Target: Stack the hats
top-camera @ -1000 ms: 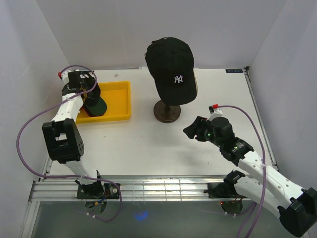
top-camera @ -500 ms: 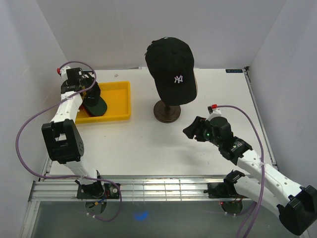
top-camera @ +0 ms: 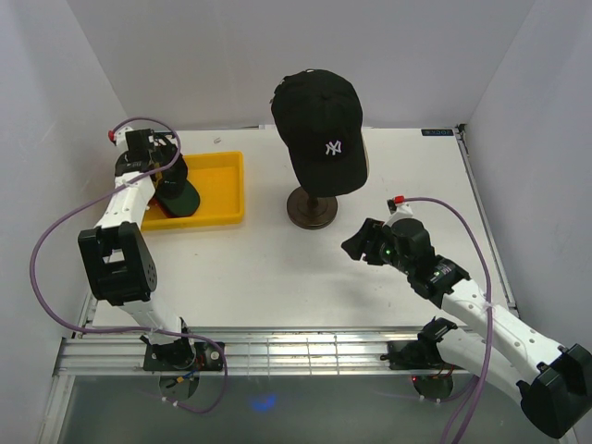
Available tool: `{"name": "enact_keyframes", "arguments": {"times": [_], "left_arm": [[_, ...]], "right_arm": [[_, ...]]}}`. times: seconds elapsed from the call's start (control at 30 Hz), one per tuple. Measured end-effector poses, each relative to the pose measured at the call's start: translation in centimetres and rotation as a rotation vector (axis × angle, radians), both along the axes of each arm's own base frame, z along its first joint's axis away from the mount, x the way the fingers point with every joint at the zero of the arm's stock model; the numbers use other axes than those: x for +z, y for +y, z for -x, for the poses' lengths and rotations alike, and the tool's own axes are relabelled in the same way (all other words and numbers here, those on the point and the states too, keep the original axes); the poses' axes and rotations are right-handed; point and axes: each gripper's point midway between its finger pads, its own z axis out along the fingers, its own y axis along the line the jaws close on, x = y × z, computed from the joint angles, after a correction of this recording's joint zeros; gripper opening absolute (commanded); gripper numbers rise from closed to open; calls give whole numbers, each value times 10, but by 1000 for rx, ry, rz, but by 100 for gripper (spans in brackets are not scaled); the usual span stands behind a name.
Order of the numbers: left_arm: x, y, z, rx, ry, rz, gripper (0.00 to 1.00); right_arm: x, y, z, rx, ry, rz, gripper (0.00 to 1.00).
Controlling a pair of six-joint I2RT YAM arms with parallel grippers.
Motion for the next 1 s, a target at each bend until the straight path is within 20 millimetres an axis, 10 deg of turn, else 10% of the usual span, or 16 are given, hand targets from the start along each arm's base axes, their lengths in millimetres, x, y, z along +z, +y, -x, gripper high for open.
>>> {"name": "enact_keyframes", "arguments": {"times": [0.53,1.0], "left_arm": [[-26,-2,-1,-3,36,21,61],[-39,-2,2,-7,73,19,0]], "right_arm": [[-9,-1,2,1,10,7,64],[-10,-1,2,11,5,18,61]]}}
